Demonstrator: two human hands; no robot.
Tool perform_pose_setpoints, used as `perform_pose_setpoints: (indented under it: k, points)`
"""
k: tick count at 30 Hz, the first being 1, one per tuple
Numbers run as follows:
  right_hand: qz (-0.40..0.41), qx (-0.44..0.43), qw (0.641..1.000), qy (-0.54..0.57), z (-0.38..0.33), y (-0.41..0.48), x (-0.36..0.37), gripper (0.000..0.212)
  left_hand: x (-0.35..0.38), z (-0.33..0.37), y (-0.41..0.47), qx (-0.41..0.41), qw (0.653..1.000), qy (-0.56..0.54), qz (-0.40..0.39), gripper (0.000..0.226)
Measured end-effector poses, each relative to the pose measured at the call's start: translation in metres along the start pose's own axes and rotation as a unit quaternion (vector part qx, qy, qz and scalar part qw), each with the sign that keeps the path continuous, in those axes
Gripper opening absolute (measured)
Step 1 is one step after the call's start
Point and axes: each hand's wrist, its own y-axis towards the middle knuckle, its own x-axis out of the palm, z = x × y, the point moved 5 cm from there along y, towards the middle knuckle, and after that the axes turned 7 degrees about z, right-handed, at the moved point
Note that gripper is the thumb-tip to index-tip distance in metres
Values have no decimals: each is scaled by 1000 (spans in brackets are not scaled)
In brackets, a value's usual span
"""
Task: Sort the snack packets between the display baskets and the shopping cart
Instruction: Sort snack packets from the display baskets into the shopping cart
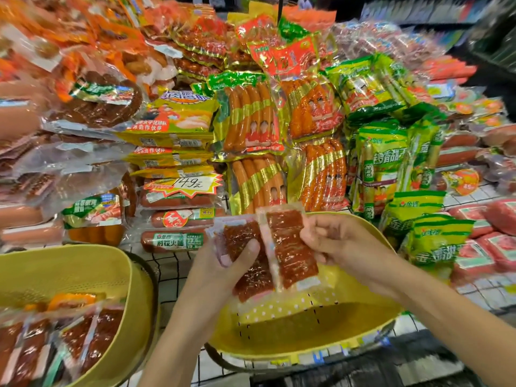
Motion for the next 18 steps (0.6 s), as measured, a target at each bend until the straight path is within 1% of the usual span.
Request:
perform_pose_setpoints:
  k: [2, 4, 5, 6, 7, 8, 9, 10, 11, 12, 14, 15, 16, 18]
  points:
    - [40, 29, 999, 12, 4, -8, 16, 17, 14, 2, 1, 14, 999, 26, -34, 51]
    - [111, 8, 994, 6, 7, -14, 22, 20, 26, 3, 0, 17, 997, 35, -60, 45]
    - [149, 2, 989, 2, 10, -16, 22, 23, 30, 3, 0, 12, 998, 31, -62, 41]
    - [177, 13, 984, 10, 15, -19, 21, 28, 33, 3, 0, 7, 998, 30, -56, 38]
    - [180, 43, 982, 45, 23, -20, 21, 35, 37, 4, 0, 5, 998, 33, -48, 36]
    - [154, 80, 978, 113, 30, -22, 26, 42, 41, 6, -1, 10, 998, 50, -41, 35]
    - [104, 111, 969, 194, 34, -23, 34, 45, 46, 7, -2, 19, 996, 78, -39, 36]
    - [59, 128, 956, 259, 35, -24, 41, 45, 51, 9, -4, 28, 992, 115, -45, 39]
    - [33, 136, 943, 301, 38, -25, 44, 44, 55, 11, -6, 33, 988, 143, -52, 42]
    - [20, 137, 932, 336, 40, -26, 43, 43, 57, 12, -8, 33, 987, 147, -60, 40]
    - [-10, 130, 902, 412, 42, -27, 38, 41, 58, 14, -12, 15, 991, 111, -72, 35]
    - [-25, 122, 887, 444, 41, -27, 34, 41, 56, 13, -13, 0, 993, 87, -74, 36]
    - [-37, 113, 880, 461, 39, -28, 30, 44, 54, 13, -14, -18, 995, 63, -71, 36]
    - [-62, 91, 880, 462, 37, -31, 25, 49, 53, 15, -17, -24, 996, 37, -72, 30]
